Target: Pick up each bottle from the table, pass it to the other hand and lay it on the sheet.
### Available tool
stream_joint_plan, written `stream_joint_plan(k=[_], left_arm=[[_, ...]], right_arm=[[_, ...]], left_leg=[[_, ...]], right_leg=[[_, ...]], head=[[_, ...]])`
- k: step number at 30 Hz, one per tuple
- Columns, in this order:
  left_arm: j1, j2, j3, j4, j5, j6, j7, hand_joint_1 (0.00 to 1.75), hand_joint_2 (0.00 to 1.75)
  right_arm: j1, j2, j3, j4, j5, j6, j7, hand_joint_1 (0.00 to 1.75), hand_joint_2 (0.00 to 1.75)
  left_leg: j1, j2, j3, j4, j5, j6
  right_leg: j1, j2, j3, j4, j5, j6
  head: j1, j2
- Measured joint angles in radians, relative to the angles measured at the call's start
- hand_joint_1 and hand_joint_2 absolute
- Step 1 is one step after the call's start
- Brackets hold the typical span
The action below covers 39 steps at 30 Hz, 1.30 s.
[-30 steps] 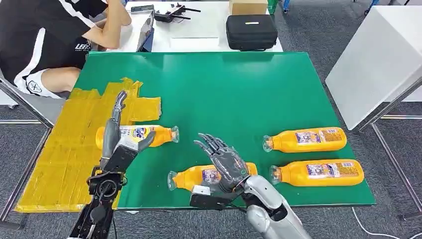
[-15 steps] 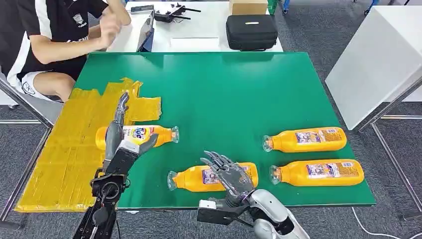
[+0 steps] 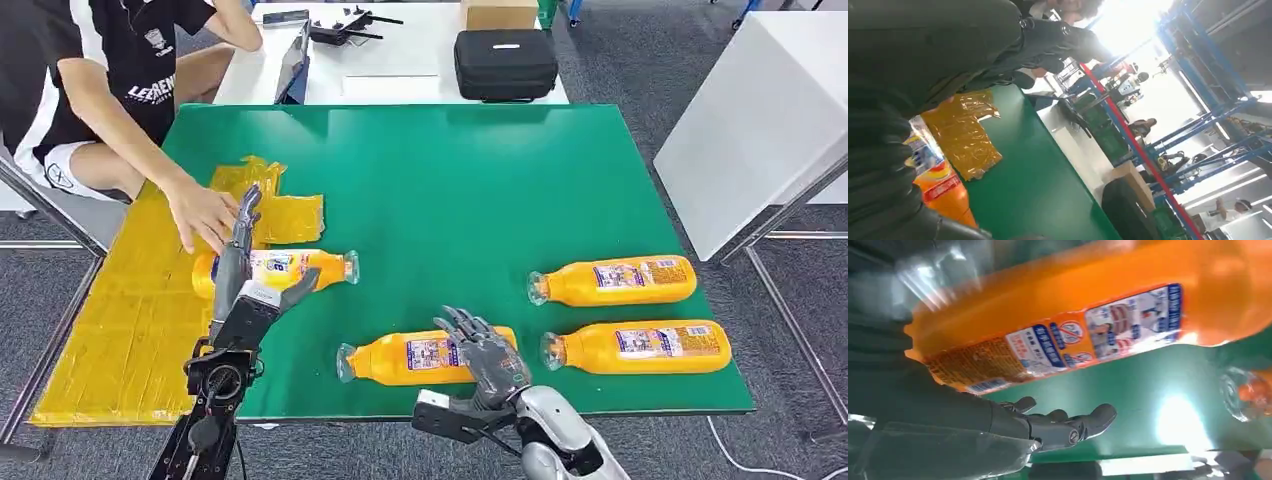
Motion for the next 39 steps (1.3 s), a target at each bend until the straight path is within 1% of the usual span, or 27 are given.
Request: stream_joint_plan(k=[10, 22, 23, 24, 25, 26, 28, 29, 30, 31, 32, 33, 36, 38, 39], left_arm=[[0.005, -0.006, 0.0, 0.0, 0.003, -0.003, 0.0, 0.0, 1.75], [0.012, -0.008, 0.0, 0.0, 0.003, -0.002, 0.0, 0.0, 1.75], [0.012, -0.008, 0.0, 0.001, 0.004, -0.002, 0.0, 0.0, 1.75], [0.012, -0.009, 0.0, 0.003, 0.005, -0.001, 0.0, 0.0, 1.75], [0.012, -0.009, 0.0, 0.004, 0.005, 0.0, 0.0, 0.0, 1.75], [0.012, -0.009, 0.0, 0.005, 0.005, 0.0, 0.0, 0.0, 1.75], [0.012, -0.01, 0.0, 0.008, 0.006, 0.0, 0.0, 0.0, 1.75], [0.012, -0.011, 0.0, 0.008, 0.006, 0.0, 0.0, 0.0, 1.75], [0.012, -0.012, 0.0, 0.009, 0.008, 0.0, 0.0, 0.0, 1.75], [0.012, -0.012, 0.0, 0.009, 0.008, 0.0, 0.0, 0.0, 1.75], [0.012, -0.012, 0.0, 0.011, 0.008, 0.0, 0.0, 0.0, 1.75], [0.012, -0.012, 0.0, 0.011, 0.008, 0.0, 0.0, 0.0, 1.75], [0.012, -0.012, 0.0, 0.016, 0.012, 0.0, 0.0, 0.0, 1.75], [0.012, -0.012, 0.0, 0.017, 0.012, 0.0, 0.0, 0.0, 1.75], [0.011, -0.012, 0.0, 0.017, 0.012, 0.0, 0.0, 0.0, 1.75]], right_arm=[[-0.005, 0.032, -0.034, 0.049, 0.047, -0.013, 0.017, 0.0, 1.75], [-0.054, 0.058, -0.041, 0.131, 0.066, -0.024, 0.018, 0.0, 1.75], [-0.064, 0.062, -0.041, 0.145, 0.066, -0.022, 0.018, 0.05, 1.75], [-0.074, 0.067, -0.04, 0.161, 0.069, -0.018, 0.019, 0.21, 1.75], [-0.083, 0.07, -0.04, 0.176, 0.072, -0.015, 0.021, 0.21, 1.75], [-0.091, 0.073, -0.04, 0.189, 0.076, -0.011, 0.027, 0.58, 1.75], [-0.108, 0.08, -0.039, 0.216, 0.085, -0.008, 0.039, 0.58, 1.75], [-0.115, 0.084, -0.039, 0.227, 0.09, -0.007, 0.044, 1.06, 1.75], [-0.121, 0.086, -0.039, 0.236, 0.092, -0.006, 0.047, 1.48, 1.75], [-0.125, 0.089, -0.039, 0.245, 0.094, -0.006, 0.049, 1.54, 1.75], [-0.129, 0.09, -0.039, 0.254, 0.096, -0.006, 0.05, 1.64, 1.75], [-0.132, 0.092, -0.039, 0.26, 0.097, -0.006, 0.051, 1.68, 1.75], [-0.141, 0.095, -0.038, 0.277, 0.103, -0.001, 0.059, 1.68, 1.75], [-0.15, 0.098, -0.039, 0.29, 0.117, 0.004, 0.065, 1.62, 1.75], [-0.155, 0.1, -0.038, 0.298, 0.123, 0.007, 0.068, 1.62, 1.75]], left_leg=[[0.0, 0.0, 0.0, 0.0, 0.0, 0.0], [0.0, 0.0, 0.001, 0.0, 0.0, 0.0], [0.0, 0.0, 0.001, 0.0, 0.0, 0.0], [0.0, 0.0, 0.002, 0.0, 0.0, 0.0], [0.0, 0.0, 0.002, 0.0, 0.0, 0.0], [0.0, 0.0, 0.003, 0.0, 0.0, 0.0], [0.0, 0.001, 0.004, 0.0, 0.0, 0.0], [0.0, 0.001, 0.005, 0.0, 0.0, 0.0], [0.0, 0.001, 0.006, 0.0, 0.0, 0.0], [0.0, 0.001, 0.007, 0.0, 0.0, 0.0], [0.0, 0.001, 0.008, 0.0, 0.0, 0.0], [0.0, 0.001, 0.008, 0.0, 0.0, 0.0], [0.0, 0.001, 0.01, 0.0, 0.0, 0.0], [0.0, 0.001, 0.011, 0.0, 0.0, 0.0], [0.0, 0.001, 0.012, 0.0, 0.0, 0.0]], right_leg=[[0.0, 0.0, 0.0, 0.0, 0.0, 0.0], [0.0, 0.0, 0.001, 0.0, 0.0, 0.0], [0.0, 0.0, 0.001, 0.0, 0.0, 0.0], [0.0, 0.0, 0.001, 0.0, 0.0, 0.0], [0.0, 0.0, 0.001, 0.0, 0.0, 0.0], [0.0, 0.0, 0.002, 0.0, 0.0, 0.0], [0.0, 0.0, 0.003, 0.0, 0.0, 0.0], [0.0, 0.001, 0.004, 0.0, 0.0, 0.0], [0.0, 0.001, 0.005, 0.0, 0.0, 0.0], [0.0, 0.001, 0.005, 0.0, 0.0, 0.0], [0.0, 0.001, 0.006, 0.0, 0.0, 0.0], [0.0, 0.001, 0.007, 0.0, 0.0, 0.0], [0.0, 0.001, 0.008, -0.001, 0.001, 0.0], [0.0, 0.001, 0.009, -0.001, 0.001, -0.001], [0.0, 0.001, 0.01, -0.001, 0.001, -0.001]], head=[[0.0, 0.0], [0.0, 0.0], [0.0, 0.0], [0.0, 0.0], [0.0, 0.0], [0.0, 0.0], [0.0, 0.0], [0.0, 0.0], [0.0, 0.0], [0.0, 0.0], [0.0, 0.0], [0.0, 0.0], [0.0, 0.0], [0.0, 0.0], [0.0, 0.0]])
